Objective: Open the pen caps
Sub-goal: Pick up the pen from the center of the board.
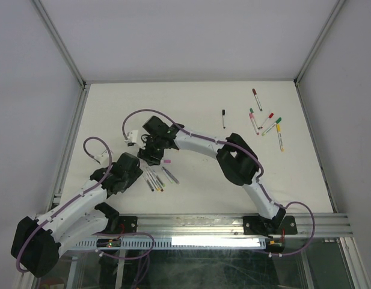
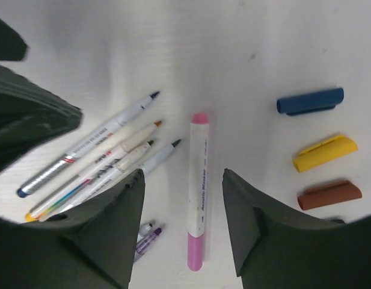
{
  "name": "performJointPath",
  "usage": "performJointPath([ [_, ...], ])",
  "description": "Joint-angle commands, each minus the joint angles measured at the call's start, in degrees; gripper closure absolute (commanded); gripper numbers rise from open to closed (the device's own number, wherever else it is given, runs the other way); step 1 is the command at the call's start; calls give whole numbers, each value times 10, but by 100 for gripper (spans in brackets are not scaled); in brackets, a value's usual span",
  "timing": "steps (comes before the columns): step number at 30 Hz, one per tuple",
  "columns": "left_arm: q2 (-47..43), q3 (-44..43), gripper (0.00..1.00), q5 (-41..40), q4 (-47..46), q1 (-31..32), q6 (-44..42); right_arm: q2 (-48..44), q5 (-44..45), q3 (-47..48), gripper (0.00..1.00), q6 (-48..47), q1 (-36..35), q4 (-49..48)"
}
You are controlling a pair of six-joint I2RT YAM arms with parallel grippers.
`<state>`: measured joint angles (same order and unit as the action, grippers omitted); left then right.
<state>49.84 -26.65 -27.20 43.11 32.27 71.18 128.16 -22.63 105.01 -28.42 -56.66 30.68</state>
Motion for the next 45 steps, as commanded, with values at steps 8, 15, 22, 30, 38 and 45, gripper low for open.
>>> performJointPath([
  [8,-30,8,36,-9,6,1,15,47,103,55,56,-3,-7,73],
  [15,-40,6,37,-1,5,1,12,61,150,57,79,-25,-5,121],
  [22,-49,12,37,15,-13,0,4,19,135,-6,94,-30,27,113],
  [30,-44,11,37,37,-34,1,-13,-76,83,-128,97,-67,55,96],
  [38,-94,-1,37,69,-66,1,-63,-181,103,-296,97,-64,102,60],
  [45,-158,5,36,151,-164,1,-136,-228,161,-398,94,-53,197,48],
])
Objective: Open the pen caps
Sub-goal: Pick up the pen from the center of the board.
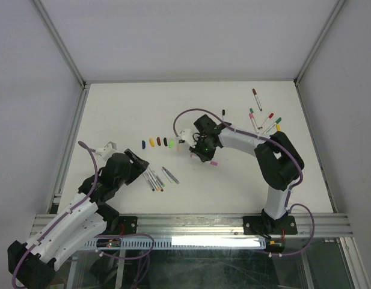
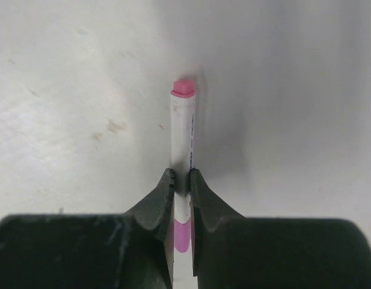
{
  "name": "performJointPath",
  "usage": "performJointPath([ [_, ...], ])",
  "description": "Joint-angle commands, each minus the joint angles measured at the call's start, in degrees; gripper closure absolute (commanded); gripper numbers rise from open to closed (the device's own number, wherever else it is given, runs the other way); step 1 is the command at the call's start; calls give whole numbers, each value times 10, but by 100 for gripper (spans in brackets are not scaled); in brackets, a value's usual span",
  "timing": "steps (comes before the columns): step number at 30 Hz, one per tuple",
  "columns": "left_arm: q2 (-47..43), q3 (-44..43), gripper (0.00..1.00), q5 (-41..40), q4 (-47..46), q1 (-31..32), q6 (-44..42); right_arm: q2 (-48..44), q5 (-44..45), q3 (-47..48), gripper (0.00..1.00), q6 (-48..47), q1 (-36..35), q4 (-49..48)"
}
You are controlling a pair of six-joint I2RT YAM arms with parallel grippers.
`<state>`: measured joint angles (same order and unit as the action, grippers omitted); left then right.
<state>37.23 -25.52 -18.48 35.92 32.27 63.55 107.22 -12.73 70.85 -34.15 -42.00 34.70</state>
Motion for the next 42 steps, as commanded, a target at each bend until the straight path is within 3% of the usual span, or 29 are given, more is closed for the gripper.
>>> performJointPath([
  [1,-39,-4,36,75,-110,1,-69,-27,63,-68,93,6,63,7],
  [7,-43,10,35,143,-246,1,-111,-46,50,-95,89,10,129,18],
  [14,11,30,30,223,-425,1,-161,-23,34,-80,80,18,130,31],
  [17,31,41,22,236,-479,1,-174,-10,39,-79,76,22,125,31],
  [21,52,74,3,250,-571,1,-170,0,49,-80,72,26,113,29],
  [23,71,87,3,263,-618,1,-165,5,55,-80,74,32,109,28],
  [29,154,80,6,296,-682,8,-152,11,57,-68,100,47,108,26],
  [35,252,53,7,232,-746,97,-173,-8,-26,-31,100,68,127,35],
  [42,392,11,9,182,-801,130,-134,-11,-113,6,100,107,151,33],
])
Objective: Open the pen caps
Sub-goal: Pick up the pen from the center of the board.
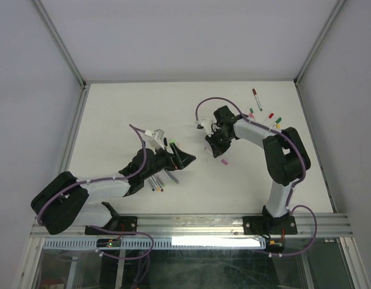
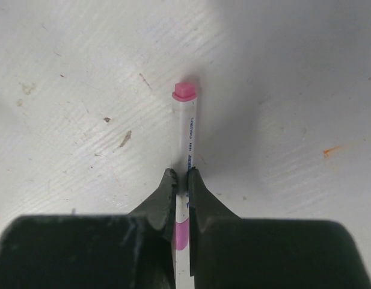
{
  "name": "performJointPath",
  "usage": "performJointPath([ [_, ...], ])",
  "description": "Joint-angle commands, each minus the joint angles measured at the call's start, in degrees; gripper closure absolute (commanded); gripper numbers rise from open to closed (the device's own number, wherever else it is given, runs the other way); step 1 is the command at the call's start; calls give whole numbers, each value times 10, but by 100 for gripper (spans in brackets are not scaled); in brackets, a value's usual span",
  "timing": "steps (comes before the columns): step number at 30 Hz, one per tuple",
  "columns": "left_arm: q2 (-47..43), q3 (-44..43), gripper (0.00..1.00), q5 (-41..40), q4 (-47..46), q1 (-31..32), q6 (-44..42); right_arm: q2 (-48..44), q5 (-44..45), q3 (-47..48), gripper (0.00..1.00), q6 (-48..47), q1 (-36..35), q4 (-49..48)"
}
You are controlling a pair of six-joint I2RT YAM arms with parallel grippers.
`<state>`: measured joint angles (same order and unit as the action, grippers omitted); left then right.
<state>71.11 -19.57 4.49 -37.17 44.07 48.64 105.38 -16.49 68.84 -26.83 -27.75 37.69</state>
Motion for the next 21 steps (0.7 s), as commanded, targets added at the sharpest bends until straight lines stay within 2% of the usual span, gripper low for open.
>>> performJointPath([
  [1,71,-61,9,-56,-66,17,20,6,-88,29,100,41,11,3],
  [6,175,-116,13,-65,-76,29,50,2,-142,50,100,73,30,-1],
  [13,276,-154,31,-70,-96,46,114,11,-208,55,100,109,62,-12],
  [21,350,-192,29,-47,-169,59,131,24,-314,46,100,173,100,-41],
])
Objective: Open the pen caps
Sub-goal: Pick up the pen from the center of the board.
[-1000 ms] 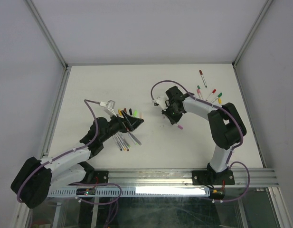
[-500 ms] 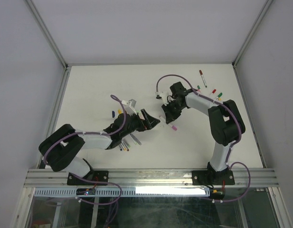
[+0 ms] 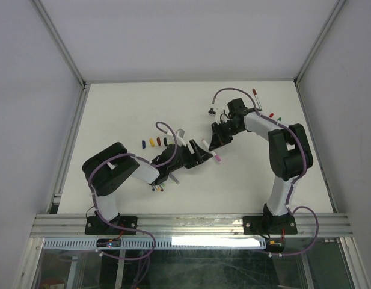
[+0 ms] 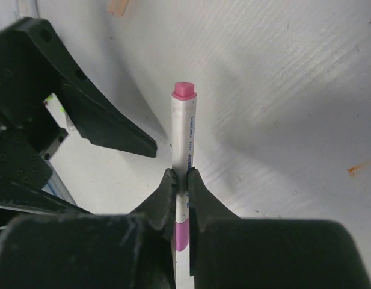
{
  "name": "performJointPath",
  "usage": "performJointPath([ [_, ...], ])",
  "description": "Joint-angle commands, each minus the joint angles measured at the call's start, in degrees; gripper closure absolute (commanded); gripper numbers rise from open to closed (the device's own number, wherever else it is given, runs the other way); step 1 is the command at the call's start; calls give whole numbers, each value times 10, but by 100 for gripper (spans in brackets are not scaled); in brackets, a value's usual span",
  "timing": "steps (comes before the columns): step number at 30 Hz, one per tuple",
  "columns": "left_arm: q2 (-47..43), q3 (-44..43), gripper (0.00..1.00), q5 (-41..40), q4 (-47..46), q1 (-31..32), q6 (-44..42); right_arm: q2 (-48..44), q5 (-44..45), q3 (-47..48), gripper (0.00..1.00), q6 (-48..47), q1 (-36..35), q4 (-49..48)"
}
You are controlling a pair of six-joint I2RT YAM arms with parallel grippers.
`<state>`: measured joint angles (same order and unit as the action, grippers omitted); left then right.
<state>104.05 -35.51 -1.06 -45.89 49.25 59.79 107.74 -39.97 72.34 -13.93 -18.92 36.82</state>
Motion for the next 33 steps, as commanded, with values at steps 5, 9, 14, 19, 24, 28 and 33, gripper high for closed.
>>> performJointPath([
  [5,43,-59,29,-12,-58,15,28,5,-115,-3,100,70,23,-53],
  [9,62,-75,30,-19,-45,21,39,8,-133,-13,100,87,31,-68],
  [14,85,-100,40,-20,-41,23,45,12,-144,-25,100,100,33,-79],
  [19,96,-112,60,-30,-29,22,47,14,-147,-32,100,105,32,-87],
  [24,99,-116,72,-29,-20,22,47,17,-148,-39,100,108,32,-89],
  [28,92,-116,86,-27,-15,22,40,11,-149,-43,100,110,33,-93],
  [33,74,-109,95,-22,-7,22,11,-4,-168,-47,88,101,46,-91],
])
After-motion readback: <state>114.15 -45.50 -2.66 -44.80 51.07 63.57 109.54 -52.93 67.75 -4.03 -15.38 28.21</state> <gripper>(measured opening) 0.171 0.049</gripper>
